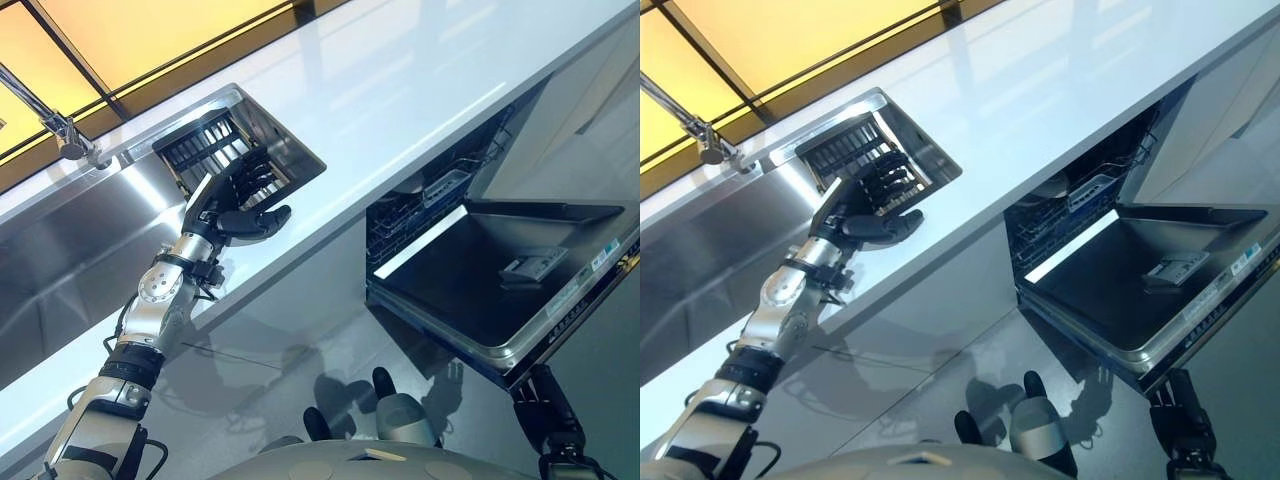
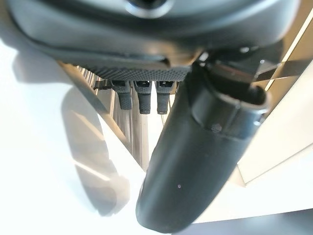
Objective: Pick up plates and place into dishwasher.
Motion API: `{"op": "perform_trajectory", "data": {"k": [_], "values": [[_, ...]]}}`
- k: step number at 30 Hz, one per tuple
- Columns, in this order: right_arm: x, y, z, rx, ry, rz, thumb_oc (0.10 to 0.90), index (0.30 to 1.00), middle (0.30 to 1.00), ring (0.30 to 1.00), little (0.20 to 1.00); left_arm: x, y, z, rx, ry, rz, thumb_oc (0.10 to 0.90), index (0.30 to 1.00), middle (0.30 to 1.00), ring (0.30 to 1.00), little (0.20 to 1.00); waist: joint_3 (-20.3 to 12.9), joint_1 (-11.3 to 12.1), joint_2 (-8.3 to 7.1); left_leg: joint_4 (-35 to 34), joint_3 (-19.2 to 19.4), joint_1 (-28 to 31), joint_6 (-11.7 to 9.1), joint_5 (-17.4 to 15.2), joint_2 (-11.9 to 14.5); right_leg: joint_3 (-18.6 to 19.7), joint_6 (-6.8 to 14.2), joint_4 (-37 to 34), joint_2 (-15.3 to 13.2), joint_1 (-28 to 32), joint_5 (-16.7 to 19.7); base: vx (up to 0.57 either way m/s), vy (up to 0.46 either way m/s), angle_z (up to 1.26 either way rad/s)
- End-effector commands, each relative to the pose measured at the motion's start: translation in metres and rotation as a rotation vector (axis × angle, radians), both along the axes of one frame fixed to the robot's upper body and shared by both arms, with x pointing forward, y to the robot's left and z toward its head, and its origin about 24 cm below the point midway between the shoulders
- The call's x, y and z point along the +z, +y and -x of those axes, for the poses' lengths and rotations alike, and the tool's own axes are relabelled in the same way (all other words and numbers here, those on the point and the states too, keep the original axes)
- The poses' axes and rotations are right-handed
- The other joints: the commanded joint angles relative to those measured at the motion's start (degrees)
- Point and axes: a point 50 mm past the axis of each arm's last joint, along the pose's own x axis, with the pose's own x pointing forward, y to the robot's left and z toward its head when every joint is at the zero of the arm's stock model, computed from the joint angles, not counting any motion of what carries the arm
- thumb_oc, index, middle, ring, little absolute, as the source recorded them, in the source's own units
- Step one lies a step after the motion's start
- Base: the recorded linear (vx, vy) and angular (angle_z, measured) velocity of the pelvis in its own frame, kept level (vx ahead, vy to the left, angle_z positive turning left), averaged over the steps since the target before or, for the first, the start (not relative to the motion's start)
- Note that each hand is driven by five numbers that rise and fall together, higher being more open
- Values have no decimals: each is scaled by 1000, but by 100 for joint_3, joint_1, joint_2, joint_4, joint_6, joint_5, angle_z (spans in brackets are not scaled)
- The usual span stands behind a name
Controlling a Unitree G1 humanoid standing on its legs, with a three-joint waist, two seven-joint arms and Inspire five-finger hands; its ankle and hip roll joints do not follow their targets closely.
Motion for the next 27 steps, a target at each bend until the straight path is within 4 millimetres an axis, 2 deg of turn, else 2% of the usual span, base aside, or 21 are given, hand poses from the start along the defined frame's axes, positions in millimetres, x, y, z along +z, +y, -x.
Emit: {"op": "perform_trajectory", "data": {"k": [1, 5, 8, 15, 27], "values": [[187, 104, -253, 585, -1086, -31, 800, 900, 900, 900, 900, 24, -34, -8, -162, -122, 9, 800, 900, 900, 900, 900, 19, 630, 51, 470, -132, -162, 86, -471, -149, -137, 145, 620, 284, -109, -640, -4, 19, -27], [210, 118, -263, 655, -1142, -11, 800, 900, 900, 900, 900, 24, -33, -11, -161, -127, 6, 800, 900, 900, 900, 900, 8, 644, 60, 476, -125, -166, 76, -464, -159, -146, 141, 620, 275, -103, -649, -4, 19, -13], [218, 124, -267, 677, -1165, -7, 800, 900, 900, 900, 900, 23, -33, -13, -159, -125, 6, 800, 900, 900, 900, 900, -24, 656, 51, 470, -112, -149, 73, -463, -162, -160, 142, 610, 271, -75, -656, 9, 14, -9], [231, 129, -271, 702, -1204, -5, 800, 900, 900, 900, 900, 22, -33, -14, -164, -122, 3, 800, 900, 900, 900, 900, -76, 662, 42, 450, -87, -102, 67, -457, -176, -187, 144, 584, 253, -19, -658, 4, 3, -2], [242, 127, -274, 700, -1207, 30, 800, 900, 900, 900, 900, 21, -37, -15, -177, -119, 7, 800, 900, 900, 900, 900, -161, 649, 35, 438, -37, -35, 70, -492, -183, -181, 170, 552, 224, 41, -658, 19, 14, 16]]}}
